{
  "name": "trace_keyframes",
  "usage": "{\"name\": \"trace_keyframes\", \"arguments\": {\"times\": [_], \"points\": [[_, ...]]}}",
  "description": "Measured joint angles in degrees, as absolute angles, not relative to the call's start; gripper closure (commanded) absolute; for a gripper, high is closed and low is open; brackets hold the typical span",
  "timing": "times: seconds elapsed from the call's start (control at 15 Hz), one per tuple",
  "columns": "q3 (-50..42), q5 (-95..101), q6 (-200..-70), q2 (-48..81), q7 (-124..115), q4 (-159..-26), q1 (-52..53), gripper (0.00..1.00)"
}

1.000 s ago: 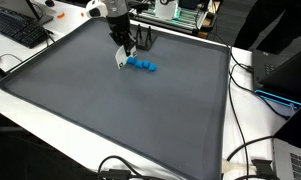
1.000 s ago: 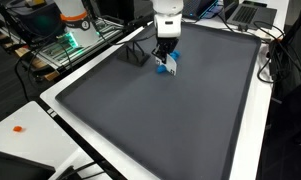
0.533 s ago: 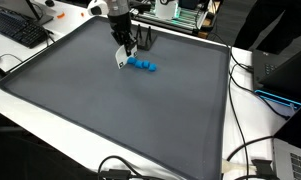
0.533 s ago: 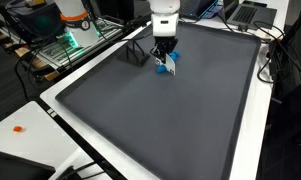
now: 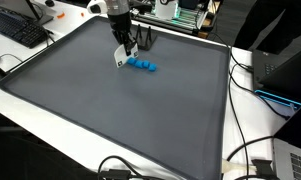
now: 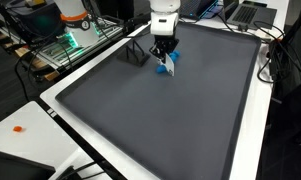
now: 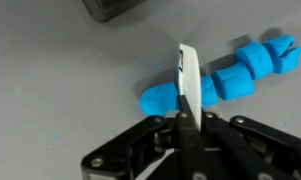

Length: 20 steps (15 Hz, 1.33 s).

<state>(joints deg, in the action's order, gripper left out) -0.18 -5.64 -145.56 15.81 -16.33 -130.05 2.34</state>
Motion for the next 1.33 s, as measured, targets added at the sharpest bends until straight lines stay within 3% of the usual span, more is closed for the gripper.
{"name": "trace_keyframes", "arguments": {"times": [0.6, 1.33], "points": [[-0.6, -4.0, -141.4, 6.8, -15.1, -131.7, 1.8, 0.99], [0.3, -9.7, -139.7, -8.1, -43.1, -144.3, 1.5, 0.99]]}}
